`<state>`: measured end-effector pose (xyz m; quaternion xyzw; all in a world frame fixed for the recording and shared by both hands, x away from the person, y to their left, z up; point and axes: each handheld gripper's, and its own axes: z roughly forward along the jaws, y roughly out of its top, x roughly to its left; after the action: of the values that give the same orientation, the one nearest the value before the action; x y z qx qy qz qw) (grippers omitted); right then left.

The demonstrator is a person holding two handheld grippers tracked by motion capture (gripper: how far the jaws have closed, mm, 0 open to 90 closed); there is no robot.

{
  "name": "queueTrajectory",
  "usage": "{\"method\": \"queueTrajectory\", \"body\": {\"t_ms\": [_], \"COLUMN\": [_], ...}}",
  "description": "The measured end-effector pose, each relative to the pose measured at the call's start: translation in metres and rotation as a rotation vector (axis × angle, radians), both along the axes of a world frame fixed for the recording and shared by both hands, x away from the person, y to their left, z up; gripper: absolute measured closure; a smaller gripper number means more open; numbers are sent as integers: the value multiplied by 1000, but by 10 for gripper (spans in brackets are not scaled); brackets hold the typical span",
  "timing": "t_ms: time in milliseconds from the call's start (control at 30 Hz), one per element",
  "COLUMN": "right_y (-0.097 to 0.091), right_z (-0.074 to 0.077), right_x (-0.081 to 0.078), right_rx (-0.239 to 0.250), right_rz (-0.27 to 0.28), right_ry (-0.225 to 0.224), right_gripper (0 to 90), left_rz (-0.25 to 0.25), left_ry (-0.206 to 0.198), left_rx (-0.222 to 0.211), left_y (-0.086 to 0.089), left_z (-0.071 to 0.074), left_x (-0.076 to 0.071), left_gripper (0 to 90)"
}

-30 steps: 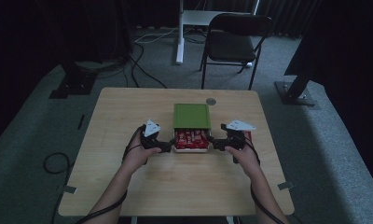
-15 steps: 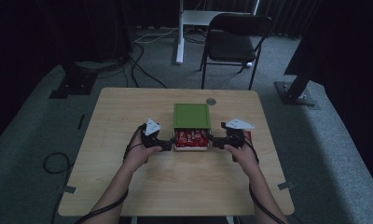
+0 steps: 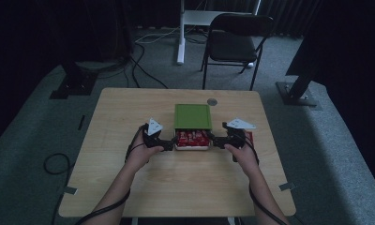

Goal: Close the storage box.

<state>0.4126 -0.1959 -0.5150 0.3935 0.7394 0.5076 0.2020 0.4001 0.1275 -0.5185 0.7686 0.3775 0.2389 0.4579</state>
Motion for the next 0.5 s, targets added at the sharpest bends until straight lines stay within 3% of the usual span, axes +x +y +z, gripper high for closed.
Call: {"method": "queueTrajectory", "body": {"t_ms": [367, 500], "right_y": [2, 4], "right_z": [-3, 0], "right_x": [0, -3], "right_rx": [-8, 8], "right_rz": [0, 7], "right_ry": [-6, -11], "right_gripper": [109, 109], "left_rz": [0, -15], "left_ry": [3, -7], "left_rx": [4, -20], "left_y": [-2, -3], "left_z": [1, 4], "left_x": [1, -2], "left_gripper": [34, 34]}}
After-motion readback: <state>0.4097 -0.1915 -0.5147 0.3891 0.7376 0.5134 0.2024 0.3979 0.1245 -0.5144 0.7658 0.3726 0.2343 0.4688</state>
